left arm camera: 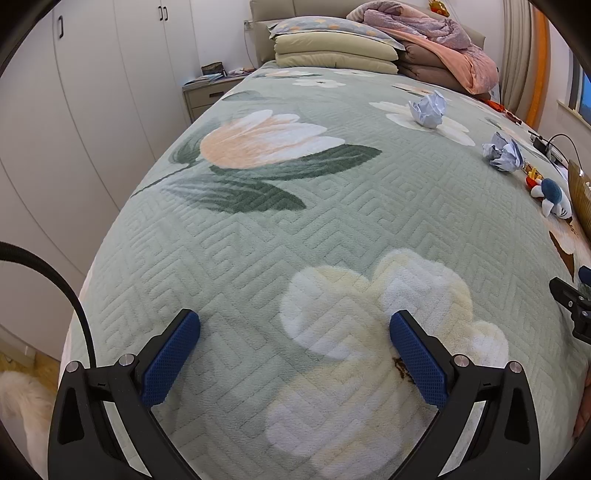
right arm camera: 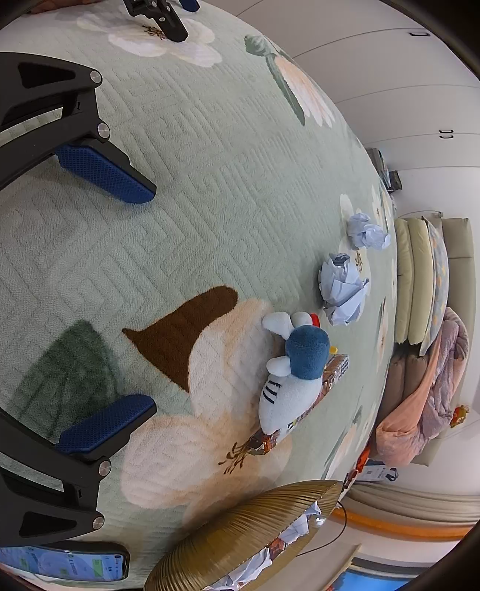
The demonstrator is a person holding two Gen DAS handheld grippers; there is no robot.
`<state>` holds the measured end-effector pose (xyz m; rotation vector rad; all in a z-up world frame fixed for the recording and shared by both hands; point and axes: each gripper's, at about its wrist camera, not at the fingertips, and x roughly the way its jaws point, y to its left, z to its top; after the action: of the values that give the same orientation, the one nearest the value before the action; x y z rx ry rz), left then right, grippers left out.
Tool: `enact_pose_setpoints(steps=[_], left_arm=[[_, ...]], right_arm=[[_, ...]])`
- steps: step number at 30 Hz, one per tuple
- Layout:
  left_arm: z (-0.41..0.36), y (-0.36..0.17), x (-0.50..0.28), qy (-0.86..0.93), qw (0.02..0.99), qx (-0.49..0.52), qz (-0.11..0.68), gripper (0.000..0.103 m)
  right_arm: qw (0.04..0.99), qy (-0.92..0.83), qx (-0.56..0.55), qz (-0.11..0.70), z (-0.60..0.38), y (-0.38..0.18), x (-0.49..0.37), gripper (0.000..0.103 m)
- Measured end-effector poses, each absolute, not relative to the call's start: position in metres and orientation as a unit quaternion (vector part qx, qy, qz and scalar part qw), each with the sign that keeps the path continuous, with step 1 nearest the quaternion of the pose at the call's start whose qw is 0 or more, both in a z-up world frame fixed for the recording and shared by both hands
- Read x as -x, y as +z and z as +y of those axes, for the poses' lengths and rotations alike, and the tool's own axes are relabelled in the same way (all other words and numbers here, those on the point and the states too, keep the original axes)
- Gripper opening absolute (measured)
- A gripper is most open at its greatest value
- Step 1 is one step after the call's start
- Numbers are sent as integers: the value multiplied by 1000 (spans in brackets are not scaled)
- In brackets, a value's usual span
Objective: Organize objects
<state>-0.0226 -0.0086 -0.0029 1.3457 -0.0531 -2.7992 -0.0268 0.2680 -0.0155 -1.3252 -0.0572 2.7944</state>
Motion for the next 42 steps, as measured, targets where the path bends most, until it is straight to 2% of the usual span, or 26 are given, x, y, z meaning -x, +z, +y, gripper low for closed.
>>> enact_pose_setpoints(steps=[19,23,29,34,36,37,42], left_arm=[[-6,1,23,-893,22,-449,-20,103],[5,25,39,-898,-23,-439,-27,102],[58,62,139,-904,-113,-410,-37,102],[107,52,227,-901,-149,-407,-26,102],[122,42,253,-899,-160,-407,-25,102],[130,35,265,-898,-164,-408,-28,102],[153,19,304,-878,-194,-436,-32,102]], right_arm=[[25,903,429,-18,270,-14,27,103],[24,904,427,-14,272,-13,25,103],[22,905,425,-9,274,-12,24,103],[34,901,433,-3,274,-7,26,103],[69,899,431,20,287,5,31,103],[77,902,421,60,301,13,38,103],[51,870,446,206,347,9,91,103]])
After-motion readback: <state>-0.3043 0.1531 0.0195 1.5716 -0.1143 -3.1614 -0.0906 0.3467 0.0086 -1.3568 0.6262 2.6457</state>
